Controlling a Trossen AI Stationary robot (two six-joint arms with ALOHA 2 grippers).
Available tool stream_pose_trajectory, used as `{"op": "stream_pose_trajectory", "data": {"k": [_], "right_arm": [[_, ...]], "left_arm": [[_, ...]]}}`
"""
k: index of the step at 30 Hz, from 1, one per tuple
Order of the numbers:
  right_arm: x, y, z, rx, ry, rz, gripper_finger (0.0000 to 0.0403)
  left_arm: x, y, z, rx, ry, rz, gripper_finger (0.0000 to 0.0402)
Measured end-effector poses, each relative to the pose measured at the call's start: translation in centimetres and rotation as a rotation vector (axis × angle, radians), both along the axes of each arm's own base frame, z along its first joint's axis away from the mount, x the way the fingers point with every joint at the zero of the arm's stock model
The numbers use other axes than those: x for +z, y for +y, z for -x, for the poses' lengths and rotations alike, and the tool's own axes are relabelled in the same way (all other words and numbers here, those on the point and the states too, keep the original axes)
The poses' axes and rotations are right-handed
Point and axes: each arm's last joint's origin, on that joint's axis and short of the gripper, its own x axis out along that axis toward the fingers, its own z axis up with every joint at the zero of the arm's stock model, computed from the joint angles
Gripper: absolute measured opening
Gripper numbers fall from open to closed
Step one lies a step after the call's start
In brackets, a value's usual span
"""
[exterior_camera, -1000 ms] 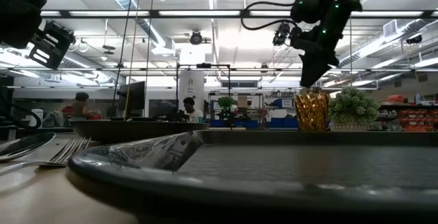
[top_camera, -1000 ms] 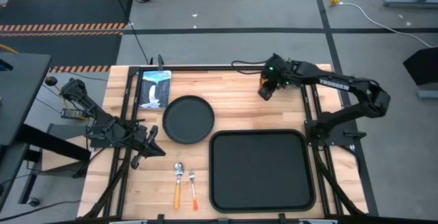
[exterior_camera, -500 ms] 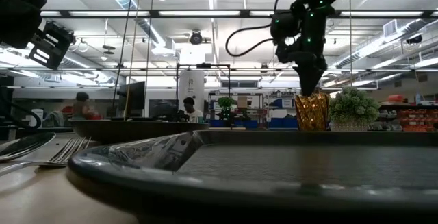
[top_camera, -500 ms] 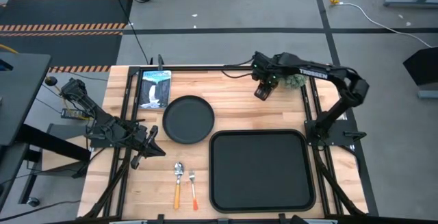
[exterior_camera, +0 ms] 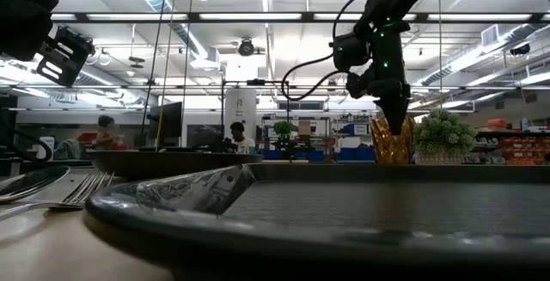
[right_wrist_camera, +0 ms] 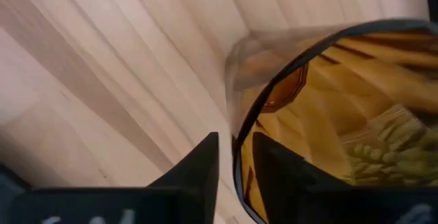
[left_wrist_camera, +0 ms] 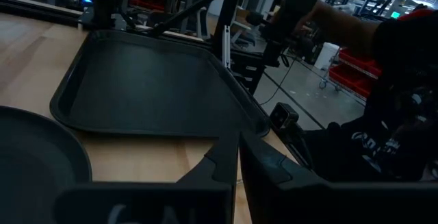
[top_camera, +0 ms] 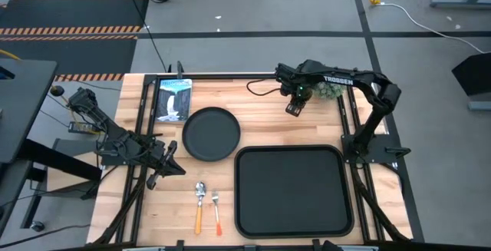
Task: Pick and place plate/cup/fork/spoon on tray
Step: Put the brown glass on the black tray
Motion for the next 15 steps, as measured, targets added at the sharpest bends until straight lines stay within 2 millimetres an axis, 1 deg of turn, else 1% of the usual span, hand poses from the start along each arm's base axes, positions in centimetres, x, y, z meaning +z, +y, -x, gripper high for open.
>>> {"op": "stream_pose_trajectory", "data": {"k": [6, 8, 11, 15], "right_arm": [[0.2, 0.1, 0.2, -0.001, 0.003, -0.003, 0.0026], [0.2, 0.2, 0.2, 0.000, 0.010, -0.011, 0.0013], [0.2, 0.5, 0.3, -0.009, 0.029, -0.023, 0.0015], [0.7, 1.3, 0.3, -0.035, 0.061, -0.070, 0.0025]], "left_arm": [[0.0, 0.0, 0.0, 0.000, 0.000, 0.000, 0.0023], [0.0, 0.0, 0.0, 0.000, 0.000, 0.000, 0.0023], [0.0, 0.0, 0.0, 0.000, 0.000, 0.000, 0.0023], [0.0, 0.0, 0.0, 0.000, 0.000, 0.000, 0.0023]]}}
